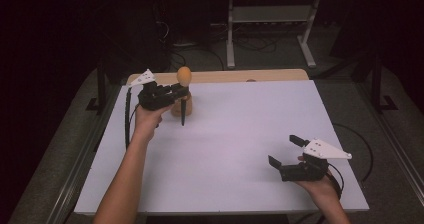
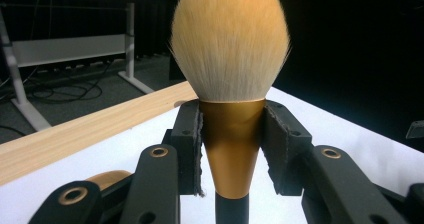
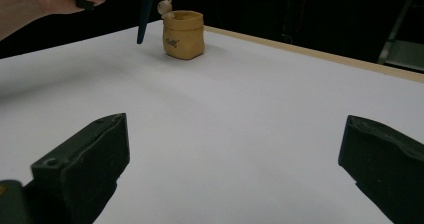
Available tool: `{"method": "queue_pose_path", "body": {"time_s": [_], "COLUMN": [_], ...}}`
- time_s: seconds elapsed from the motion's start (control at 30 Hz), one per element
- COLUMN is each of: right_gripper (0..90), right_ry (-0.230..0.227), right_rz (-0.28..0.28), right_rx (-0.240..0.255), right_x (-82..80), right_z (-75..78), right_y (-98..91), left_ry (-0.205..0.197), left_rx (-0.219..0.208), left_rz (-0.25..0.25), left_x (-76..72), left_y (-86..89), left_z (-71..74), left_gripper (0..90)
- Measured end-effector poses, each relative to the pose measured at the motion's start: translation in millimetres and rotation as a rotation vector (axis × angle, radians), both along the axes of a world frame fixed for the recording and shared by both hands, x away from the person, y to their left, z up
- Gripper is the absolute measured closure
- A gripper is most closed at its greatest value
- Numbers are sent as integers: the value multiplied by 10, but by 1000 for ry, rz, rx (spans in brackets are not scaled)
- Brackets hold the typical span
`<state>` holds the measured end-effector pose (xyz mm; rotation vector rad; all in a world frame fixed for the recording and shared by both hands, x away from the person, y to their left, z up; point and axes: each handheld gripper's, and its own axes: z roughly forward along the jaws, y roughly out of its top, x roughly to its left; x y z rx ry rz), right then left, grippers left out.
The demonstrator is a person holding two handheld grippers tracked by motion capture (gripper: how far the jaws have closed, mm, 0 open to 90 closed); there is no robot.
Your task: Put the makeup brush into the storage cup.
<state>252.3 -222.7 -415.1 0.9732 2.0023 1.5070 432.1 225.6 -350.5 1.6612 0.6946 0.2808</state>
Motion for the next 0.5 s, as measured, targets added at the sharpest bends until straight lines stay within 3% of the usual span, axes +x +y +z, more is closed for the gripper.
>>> {"method": "queue_pose_path", "body": {"time_s": [0.5], "right_gripper": [0], "right_ry": [-5], "right_rz": [-5], "right_rx": [1], "right_x": [-7], "right_z": [8], "right_y": [-16], "left_ry": [-25], "left_rx": [1], "left_rz": [42], "left_x": [152], "left_y": [78], "left_z": [95], "left_gripper": [623]}}
